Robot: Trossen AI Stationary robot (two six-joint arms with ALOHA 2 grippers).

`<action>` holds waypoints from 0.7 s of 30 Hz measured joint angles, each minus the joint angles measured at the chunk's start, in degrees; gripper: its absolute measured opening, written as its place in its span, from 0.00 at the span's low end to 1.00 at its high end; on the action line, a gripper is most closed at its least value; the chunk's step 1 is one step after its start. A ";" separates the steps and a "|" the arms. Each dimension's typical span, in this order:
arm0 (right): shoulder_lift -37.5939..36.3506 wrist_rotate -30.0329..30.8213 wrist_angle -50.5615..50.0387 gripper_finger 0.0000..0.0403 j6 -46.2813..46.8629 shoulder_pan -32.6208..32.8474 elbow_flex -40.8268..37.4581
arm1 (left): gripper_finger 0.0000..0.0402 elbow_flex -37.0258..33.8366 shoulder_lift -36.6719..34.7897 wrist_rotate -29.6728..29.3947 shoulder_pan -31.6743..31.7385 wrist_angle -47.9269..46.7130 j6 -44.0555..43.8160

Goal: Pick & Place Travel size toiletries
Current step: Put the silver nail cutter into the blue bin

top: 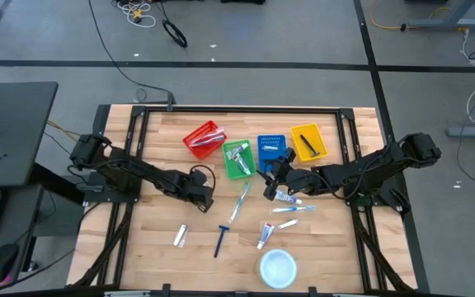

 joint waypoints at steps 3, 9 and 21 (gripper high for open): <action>0.00 0.01 -0.03 0.49 0.00 0.00 0.00 | 0.18 0.00 -0.04 0.03 0.41 0.31 0.59; 0.00 -0.03 -0.06 0.49 0.09 0.00 0.00 | 0.18 3.83 0.08 -2.52 0.75 2.53 6.12; 0.00 -23.49 -0.64 0.49 0.01 -3.04 0.00 | 0.18 19.37 0.07 -4.94 1.84 3.53 46.88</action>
